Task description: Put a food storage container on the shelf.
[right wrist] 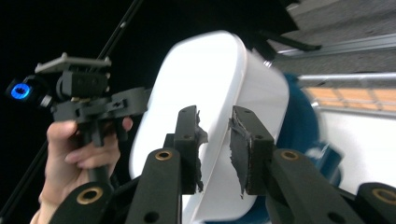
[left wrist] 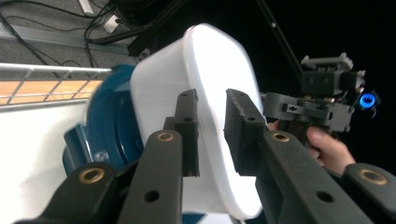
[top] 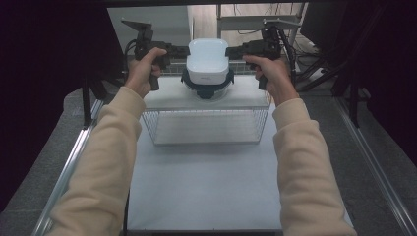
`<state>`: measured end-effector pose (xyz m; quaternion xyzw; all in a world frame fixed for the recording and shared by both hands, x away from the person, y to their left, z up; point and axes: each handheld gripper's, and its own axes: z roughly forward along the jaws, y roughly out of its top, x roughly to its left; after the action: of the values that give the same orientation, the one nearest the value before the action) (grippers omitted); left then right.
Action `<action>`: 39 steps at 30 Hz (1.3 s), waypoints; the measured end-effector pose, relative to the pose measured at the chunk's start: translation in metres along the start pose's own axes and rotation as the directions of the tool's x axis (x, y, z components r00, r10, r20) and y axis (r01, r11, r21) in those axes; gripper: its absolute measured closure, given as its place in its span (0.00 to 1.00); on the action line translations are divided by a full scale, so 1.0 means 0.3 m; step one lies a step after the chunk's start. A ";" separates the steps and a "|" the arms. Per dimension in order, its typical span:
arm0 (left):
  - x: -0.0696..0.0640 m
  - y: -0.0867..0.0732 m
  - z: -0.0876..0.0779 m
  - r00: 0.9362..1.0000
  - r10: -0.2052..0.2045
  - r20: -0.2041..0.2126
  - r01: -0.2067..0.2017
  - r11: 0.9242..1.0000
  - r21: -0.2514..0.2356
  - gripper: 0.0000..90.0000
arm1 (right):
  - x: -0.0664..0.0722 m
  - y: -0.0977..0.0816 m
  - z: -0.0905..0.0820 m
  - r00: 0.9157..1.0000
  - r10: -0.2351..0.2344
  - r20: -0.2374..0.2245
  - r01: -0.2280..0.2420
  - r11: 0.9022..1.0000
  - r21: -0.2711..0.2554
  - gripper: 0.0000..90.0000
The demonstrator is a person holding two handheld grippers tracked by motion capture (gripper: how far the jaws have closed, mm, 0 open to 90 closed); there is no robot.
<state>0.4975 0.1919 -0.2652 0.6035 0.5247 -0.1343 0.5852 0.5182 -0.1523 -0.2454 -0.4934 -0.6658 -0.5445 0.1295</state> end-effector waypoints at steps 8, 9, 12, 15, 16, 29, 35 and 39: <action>0.015 -0.009 0.009 1.000 0.024 -0.009 -0.025 1.000 -0.017 0.70 | -0.026 -0.010 0.021 1.000 0.012 -0.019 -0.013 0.999 -0.048 0.62; 0.006 -0.015 0.000 0.999 0.045 -0.028 -0.046 0.998 -0.033 0.65 | -0.016 -0.018 0.014 1.000 -0.007 -0.010 0.006 0.997 -0.071 0.58; -0.026 -0.050 -0.047 0.989 0.128 -0.073 -0.132 0.989 -0.068 0.47 | 0.021 -0.050 -0.034 0.995 -0.100 0.021 0.102 0.986 -0.129 0.47; -0.051 -0.117 -0.108 0.969 0.217 -0.115 -0.227 0.970 -0.086 0.40 | 0.041 -0.104 -0.109 0.982 -0.188 0.025 0.190 0.971 -0.146 0.44; -0.055 -0.144 -0.126 0.963 0.239 -0.124 -0.250 0.965 -0.083 0.37 | 0.044 -0.126 -0.136 0.976 -0.215 0.033 0.218 0.966 -0.142 0.43; 0.031 -0.545 -0.259 0.908 0.376 -0.186 -0.377 0.926 0.032 0.30 | -0.078 -0.502 -0.350 0.918 -0.364 0.158 0.374 0.927 -0.037 0.31; 0.101 -0.665 -0.260 0.900 0.385 -0.205 -0.374 0.923 0.092 0.30 | -0.185 -0.632 -0.365 0.920 -0.347 0.183 0.352 0.936 0.005 0.31; 0.138 -0.704 -0.254 0.910 0.365 -0.197 -0.351 0.930 0.107 0.30 | -0.235 -0.680 -0.369 0.929 -0.322 0.181 0.325 0.946 0.013 0.31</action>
<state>0.3133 0.2265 -0.3956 0.7202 0.4599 0.0228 0.5189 0.3488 -0.2669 -0.3759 -0.4254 -0.7423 -0.5170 -0.0270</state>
